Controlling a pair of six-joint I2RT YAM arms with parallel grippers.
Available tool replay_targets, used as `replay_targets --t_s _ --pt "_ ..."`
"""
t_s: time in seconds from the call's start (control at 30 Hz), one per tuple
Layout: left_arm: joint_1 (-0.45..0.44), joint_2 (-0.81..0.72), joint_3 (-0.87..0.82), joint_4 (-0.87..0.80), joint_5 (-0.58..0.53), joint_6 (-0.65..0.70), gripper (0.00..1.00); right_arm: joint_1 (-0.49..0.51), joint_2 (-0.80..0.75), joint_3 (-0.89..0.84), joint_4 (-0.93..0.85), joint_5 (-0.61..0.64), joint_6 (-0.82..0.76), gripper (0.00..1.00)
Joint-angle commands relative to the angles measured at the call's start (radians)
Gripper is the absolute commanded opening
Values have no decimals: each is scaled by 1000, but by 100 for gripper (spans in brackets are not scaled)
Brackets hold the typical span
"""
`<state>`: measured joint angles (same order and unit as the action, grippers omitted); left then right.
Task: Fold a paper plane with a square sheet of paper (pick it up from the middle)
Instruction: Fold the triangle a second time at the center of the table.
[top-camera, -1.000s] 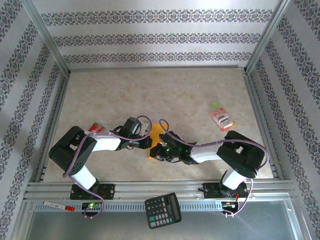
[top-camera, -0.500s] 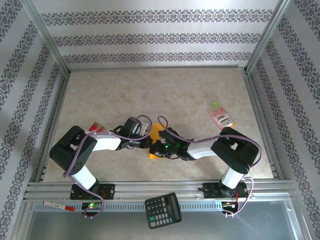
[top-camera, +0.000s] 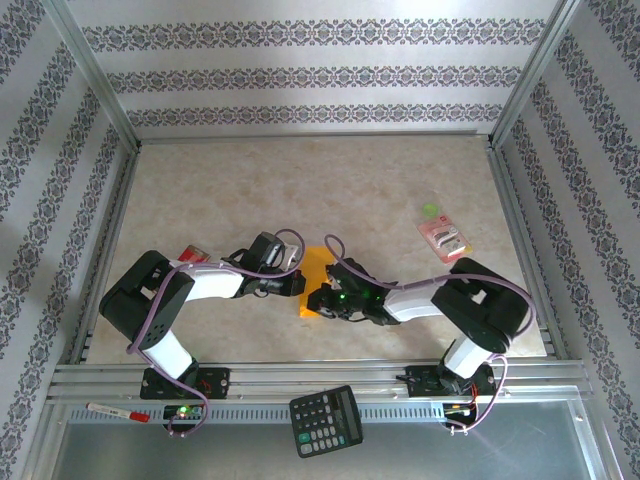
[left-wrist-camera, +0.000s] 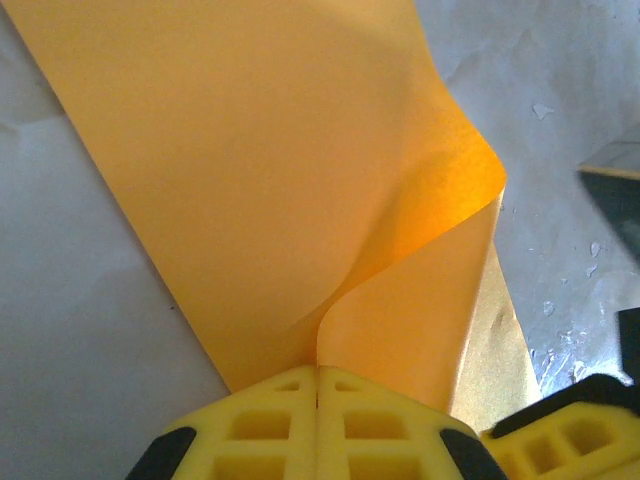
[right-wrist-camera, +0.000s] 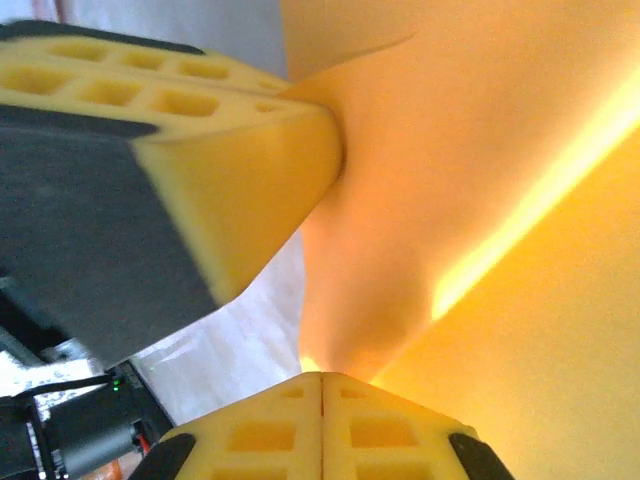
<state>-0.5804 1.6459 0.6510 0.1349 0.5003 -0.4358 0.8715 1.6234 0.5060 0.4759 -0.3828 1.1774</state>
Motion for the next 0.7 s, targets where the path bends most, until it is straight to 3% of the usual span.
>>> replay_targets --t_s 0.0,0.3,0.67 --pt "2 37 -9 -150 -45 3 0 -31 -62 -31 -11 0 -29 8" --pt "2 42 -10 -153 -45 9 0 -236 -95 96 -125 -61 -152 9" --pt "0 32 22 -168 -30 13 0 -348 192 346 -243 -137 -317 7"
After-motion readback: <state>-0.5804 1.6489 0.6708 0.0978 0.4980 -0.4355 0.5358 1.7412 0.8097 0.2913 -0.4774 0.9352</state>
